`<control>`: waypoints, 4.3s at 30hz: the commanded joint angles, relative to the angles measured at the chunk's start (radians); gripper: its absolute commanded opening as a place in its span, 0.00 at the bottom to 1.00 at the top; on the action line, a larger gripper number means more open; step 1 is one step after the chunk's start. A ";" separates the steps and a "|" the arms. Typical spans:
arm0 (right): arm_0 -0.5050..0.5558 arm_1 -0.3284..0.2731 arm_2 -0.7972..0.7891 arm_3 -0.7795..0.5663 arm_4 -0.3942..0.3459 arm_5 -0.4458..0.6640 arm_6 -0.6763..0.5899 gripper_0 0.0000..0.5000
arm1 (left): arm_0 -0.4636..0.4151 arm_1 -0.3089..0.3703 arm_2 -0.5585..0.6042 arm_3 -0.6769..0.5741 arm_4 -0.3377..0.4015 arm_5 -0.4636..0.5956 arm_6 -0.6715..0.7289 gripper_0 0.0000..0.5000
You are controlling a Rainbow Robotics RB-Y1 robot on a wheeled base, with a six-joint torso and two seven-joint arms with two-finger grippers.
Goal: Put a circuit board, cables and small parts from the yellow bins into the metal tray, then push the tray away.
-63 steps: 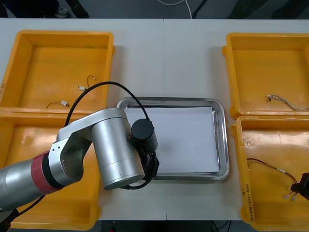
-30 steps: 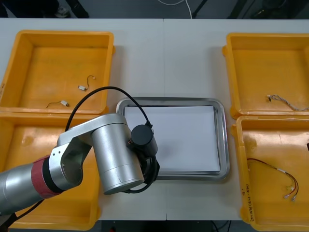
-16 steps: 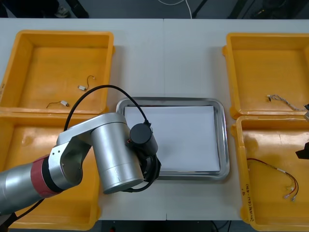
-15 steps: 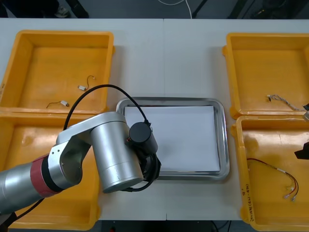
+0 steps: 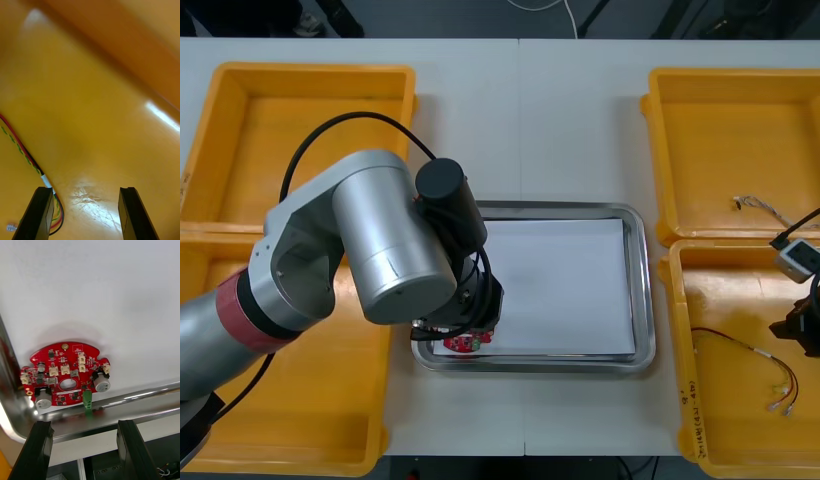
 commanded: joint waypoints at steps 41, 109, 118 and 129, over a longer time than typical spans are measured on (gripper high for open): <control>0.137 0.056 0.158 -0.006 0.165 -0.199 0.054 0.70 | -0.154 0.352 0.508 0.165 0.240 0.153 -0.187 1.00; -0.421 -0.099 -0.075 -0.195 -0.196 0.514 -0.031 0.00 | 0.050 0.294 0.740 0.359 0.011 0.008 -0.707 1.00; -0.574 -0.097 0.145 -0.241 -0.220 0.506 -0.022 0.00 | 0.036 0.249 0.711 0.364 -0.001 -0.006 -0.661 1.00; -0.708 -0.054 0.447 -0.281 -0.191 0.411 0.006 0.00 | -0.006 0.208 0.665 0.447 -0.006 -0.044 -0.602 1.00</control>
